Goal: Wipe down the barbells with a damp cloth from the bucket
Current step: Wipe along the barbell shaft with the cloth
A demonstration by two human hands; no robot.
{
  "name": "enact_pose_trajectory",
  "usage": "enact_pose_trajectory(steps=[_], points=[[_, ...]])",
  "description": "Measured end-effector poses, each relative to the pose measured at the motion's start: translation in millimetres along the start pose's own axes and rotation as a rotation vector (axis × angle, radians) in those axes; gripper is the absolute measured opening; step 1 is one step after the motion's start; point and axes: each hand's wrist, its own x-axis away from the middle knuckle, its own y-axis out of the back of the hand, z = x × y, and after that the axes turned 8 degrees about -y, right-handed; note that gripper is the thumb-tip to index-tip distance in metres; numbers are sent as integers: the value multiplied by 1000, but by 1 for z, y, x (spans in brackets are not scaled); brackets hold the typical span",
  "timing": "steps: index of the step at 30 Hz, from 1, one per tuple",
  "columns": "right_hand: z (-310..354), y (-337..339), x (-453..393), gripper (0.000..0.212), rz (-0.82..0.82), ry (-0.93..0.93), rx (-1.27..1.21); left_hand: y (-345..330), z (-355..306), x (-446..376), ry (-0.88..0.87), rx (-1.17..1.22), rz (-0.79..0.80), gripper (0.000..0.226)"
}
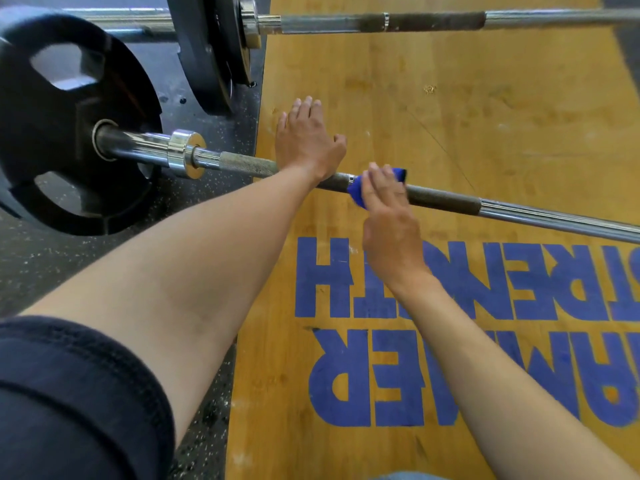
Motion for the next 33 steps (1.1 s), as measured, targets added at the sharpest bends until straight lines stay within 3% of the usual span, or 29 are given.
enact_pose_trajectory(steps=[1, 2, 5, 6, 11, 12, 15, 17, 20, 22, 27, 28, 31, 33], points=[[-8, 1, 1, 60, -2, 70, 29, 0, 1, 2, 1, 4, 2, 73], [-20, 6, -1, 57, -25, 24, 40, 1, 1, 3, 2, 6, 3, 73], [-47, 14, 4, 51, -156, -410, 8, 2, 0, 10, 5, 14, 7, 73], [-35, 10, 6, 52, -182, -454, 20, 1, 0, 11, 8, 13, 5, 73], [-3, -4, 10, 61, -53, -1, 22, 1, 1, 19, 29, 22, 3, 74], [-17, 3, 13, 60, -68, -65, 23, 2, 2, 21, 30, 23, 5, 74], [-53, 27, 36, 58, -177, -498, -37, 0, 2, 29, 40, 30, 25, 75], [-37, 23, 36, 60, -219, -581, -63, 0, 0, 32, 46, 21, 18, 75], [2, 7, 40, 65, -123, -311, -56, 0, 2, 40, 48, 18, 15, 74], [-7, 9, 46, 66, -86, -163, -46, 2, 3, 45, 45, 15, 10, 74], [-12, 19, 54, 57, -201, -541, -82, 1, 0, 63, 29, -2, 27, 74], [1, 16, 53, 58, -175, -498, -74, 1, 0, 66, 29, -7, 26, 74], [14, 9, 61, 57, -84, -93, -9, 2, 3, 78, 42, -25, 5, 72], [-3, 15, 63, 52, -98, -187, -18, 4, 3, 87, 43, -22, 8, 71]])
